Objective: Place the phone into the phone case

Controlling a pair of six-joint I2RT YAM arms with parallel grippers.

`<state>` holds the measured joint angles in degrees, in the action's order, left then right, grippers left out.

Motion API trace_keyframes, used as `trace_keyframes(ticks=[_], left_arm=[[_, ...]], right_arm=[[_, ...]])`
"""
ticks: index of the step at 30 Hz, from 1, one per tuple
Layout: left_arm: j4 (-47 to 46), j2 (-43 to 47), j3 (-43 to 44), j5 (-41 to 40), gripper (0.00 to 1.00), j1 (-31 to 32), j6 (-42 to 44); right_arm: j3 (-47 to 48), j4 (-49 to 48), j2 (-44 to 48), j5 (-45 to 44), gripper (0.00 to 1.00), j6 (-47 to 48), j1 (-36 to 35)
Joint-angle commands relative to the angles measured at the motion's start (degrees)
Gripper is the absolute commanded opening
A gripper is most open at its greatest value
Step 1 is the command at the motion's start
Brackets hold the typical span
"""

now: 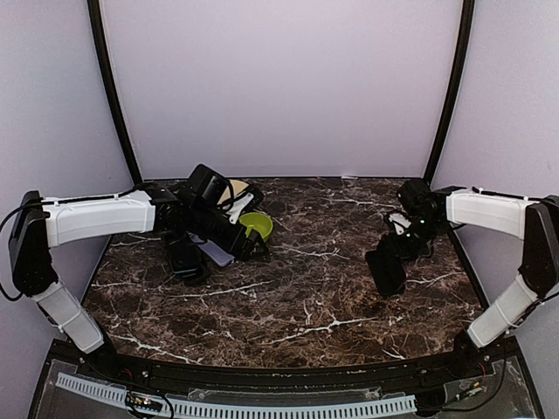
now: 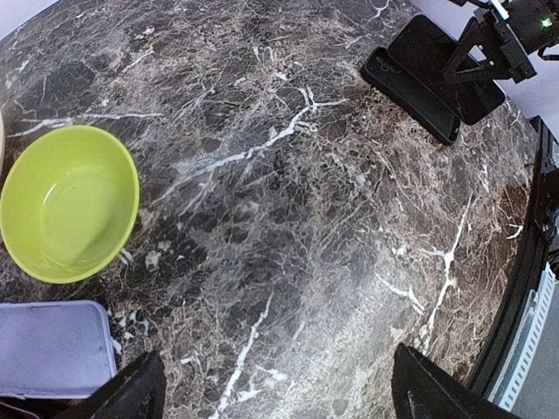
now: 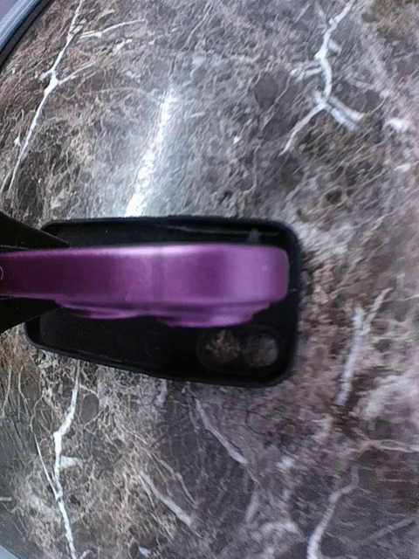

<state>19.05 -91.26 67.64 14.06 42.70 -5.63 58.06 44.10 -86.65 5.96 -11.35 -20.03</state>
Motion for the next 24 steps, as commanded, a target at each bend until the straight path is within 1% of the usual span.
trace_keyframes(ticks=[1,4,9,11,15,19,24], left_arm=[[0.23,-1.40,2.66,0.69,0.92,0.08,-1.50],[0.45,-2.00,3.05,0.93,0.92,0.04,-1.71],[0.92,-1.84,3.00,0.28,0.92,0.06,-1.13],[0.78,-1.81,2.87,0.01,0.92,0.06,-1.00],[0.67,-2.12,2.86,0.27,0.91,0.10,-0.92],[0.89,-2.25,2.79,-0.20,0.91,0.09,-0.60],[0.66,-1.83,2.32,-0.32,0.91,0.09,-0.63]], right_arm=[[-1.06,-2.81,-2.50,3.75,0.00,0.45,1.44],[-0.60,-3.52,-4.81,7.57,0.00,1.02,1.51],[-1.84,-4.40,-6.57,9.15,0.00,0.73,1.47],[-2.25,-5.25,-7.29,12.59,0.00,0.61,1.54],[-1.76,-6.81,-7.99,16.65,0.00,-0.04,1.49],[-0.83,-7.57,-9.58,16.31,0.00,-0.31,1.48],[-2.76,-10.60,-12.55,16.75,0.00,-2.16,1.70]])
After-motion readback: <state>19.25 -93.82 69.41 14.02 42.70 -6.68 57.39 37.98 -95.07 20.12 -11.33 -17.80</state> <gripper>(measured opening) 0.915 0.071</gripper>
